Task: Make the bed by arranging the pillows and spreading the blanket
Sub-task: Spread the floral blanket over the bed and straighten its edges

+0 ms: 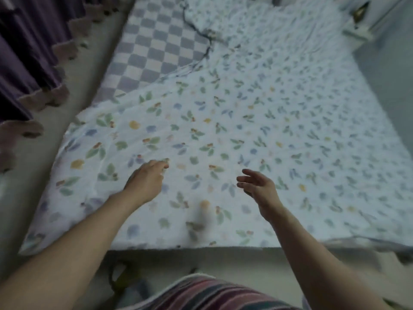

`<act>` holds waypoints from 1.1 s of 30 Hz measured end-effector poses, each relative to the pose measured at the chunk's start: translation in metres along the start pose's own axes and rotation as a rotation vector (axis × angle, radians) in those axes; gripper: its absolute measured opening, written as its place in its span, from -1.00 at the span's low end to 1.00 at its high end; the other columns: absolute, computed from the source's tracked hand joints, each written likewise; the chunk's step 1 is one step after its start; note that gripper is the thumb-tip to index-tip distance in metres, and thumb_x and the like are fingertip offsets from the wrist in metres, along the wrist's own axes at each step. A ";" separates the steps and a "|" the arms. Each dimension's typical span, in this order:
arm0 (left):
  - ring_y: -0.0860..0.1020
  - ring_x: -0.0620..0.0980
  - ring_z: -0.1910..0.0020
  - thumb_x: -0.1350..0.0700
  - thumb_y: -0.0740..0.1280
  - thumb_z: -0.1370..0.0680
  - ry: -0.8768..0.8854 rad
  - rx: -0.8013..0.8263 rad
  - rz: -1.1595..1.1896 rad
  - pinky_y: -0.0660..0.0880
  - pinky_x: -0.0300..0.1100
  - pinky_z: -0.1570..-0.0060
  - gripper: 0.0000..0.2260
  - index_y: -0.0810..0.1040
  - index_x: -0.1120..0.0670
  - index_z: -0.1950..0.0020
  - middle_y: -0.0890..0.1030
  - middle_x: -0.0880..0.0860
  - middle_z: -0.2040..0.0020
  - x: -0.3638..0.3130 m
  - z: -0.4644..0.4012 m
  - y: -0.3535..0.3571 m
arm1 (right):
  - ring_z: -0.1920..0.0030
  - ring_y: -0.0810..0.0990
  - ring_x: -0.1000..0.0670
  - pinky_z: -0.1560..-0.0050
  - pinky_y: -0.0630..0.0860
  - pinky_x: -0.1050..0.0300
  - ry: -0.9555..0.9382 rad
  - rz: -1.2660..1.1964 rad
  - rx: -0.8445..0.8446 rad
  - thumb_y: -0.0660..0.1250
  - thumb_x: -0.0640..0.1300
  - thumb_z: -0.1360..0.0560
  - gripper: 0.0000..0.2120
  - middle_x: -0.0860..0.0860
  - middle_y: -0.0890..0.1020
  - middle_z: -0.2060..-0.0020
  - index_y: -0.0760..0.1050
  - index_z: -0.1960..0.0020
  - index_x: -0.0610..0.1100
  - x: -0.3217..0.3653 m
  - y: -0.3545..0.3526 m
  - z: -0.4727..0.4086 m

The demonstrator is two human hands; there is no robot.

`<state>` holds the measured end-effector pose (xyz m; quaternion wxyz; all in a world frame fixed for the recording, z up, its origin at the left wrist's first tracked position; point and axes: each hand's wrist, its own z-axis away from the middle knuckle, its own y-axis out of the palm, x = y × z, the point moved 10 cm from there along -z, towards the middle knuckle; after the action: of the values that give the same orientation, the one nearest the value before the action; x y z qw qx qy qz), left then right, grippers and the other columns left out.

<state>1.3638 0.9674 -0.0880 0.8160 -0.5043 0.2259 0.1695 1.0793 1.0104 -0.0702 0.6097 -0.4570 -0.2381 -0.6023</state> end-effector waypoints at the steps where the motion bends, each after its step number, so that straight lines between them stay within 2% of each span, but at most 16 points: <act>1: 0.36 0.09 -0.32 0.21 0.09 -0.61 0.041 0.021 -0.026 0.35 -0.07 -0.23 -0.67 0.32 0.08 -0.39 0.35 0.08 -0.37 -0.024 -0.003 0.005 | 0.08 0.57 -0.05 0.05 0.42 0.16 0.011 -0.019 -0.036 0.29 -0.46 -0.42 -0.62 -0.03 0.63 0.17 0.48 -0.21 -0.24 -0.005 -0.026 0.009; 5: 0.39 0.08 -0.29 0.18 0.09 -0.62 0.184 0.093 -0.128 0.37 -0.07 -0.20 -0.67 0.31 0.06 -0.39 0.35 0.05 -0.38 -0.120 -0.006 0.024 | 0.19 0.59 0.06 0.15 0.43 0.24 0.060 -0.081 -0.198 0.30 -0.45 -0.43 -0.62 -0.01 0.63 0.19 0.48 -0.21 -0.22 -0.028 -0.122 0.051; 10: 0.37 0.05 -0.33 0.15 0.10 -0.63 0.436 0.188 -0.277 0.37 -0.09 -0.23 -0.66 0.27 0.07 -0.42 0.32 0.07 -0.41 -0.229 0.007 0.054 | 0.19 0.58 0.03 0.17 0.42 0.21 0.111 -0.188 -0.446 0.31 -0.46 -0.41 -0.60 -0.02 0.62 0.20 0.48 -0.22 -0.24 -0.056 -0.222 0.124; 19: 0.48 -0.02 -0.20 0.12 0.11 -0.63 0.728 0.291 -0.402 0.42 -0.12 -0.17 -0.66 0.28 0.04 -0.41 0.35 0.01 -0.38 -0.349 0.043 0.098 | 0.29 0.56 0.04 0.24 0.40 0.25 0.168 -0.471 -0.773 0.19 -0.52 -0.45 -0.65 -0.09 0.58 0.23 0.45 -0.19 -0.28 -0.098 -0.299 0.221; 22: 0.45 -0.02 -0.24 0.12 0.12 -0.62 0.800 0.325 -0.419 0.43 -0.12 -0.18 -0.66 0.29 0.04 -0.40 0.36 0.02 -0.37 -0.377 0.055 0.118 | 0.39 0.57 0.11 0.26 0.39 0.27 0.180 -0.533 -0.832 0.14 -0.52 -0.47 -0.66 -0.06 0.57 0.25 0.44 -0.17 -0.27 -0.112 -0.312 0.235; 26: 0.44 -0.02 -0.27 0.11 0.12 -0.62 0.890 0.360 -0.436 0.40 -0.13 -0.21 -0.66 0.29 0.04 -0.41 0.36 0.02 -0.38 -0.417 0.066 0.157 | 0.29 0.55 0.01 0.23 0.42 0.23 0.218 -0.652 -0.903 0.13 -0.51 -0.47 -0.65 -0.08 0.58 0.24 0.44 -0.19 -0.30 -0.146 -0.343 0.241; 33: 0.43 -0.05 -0.25 0.09 0.11 -0.62 0.840 0.403 -0.472 0.40 -0.19 -0.19 -0.67 0.28 0.01 -0.40 0.38 -0.02 -0.35 -0.473 0.039 0.257 | 0.29 0.53 0.03 0.26 0.45 0.25 0.298 -0.778 -0.876 0.11 -0.49 -0.50 -0.67 -0.09 0.57 0.23 0.43 -0.20 -0.28 -0.209 -0.443 0.176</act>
<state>0.8444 1.0904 -0.0095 0.7518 -0.3991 0.4422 -0.2827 0.6698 1.3307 -0.0433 0.1266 -0.4557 -0.0296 -0.8806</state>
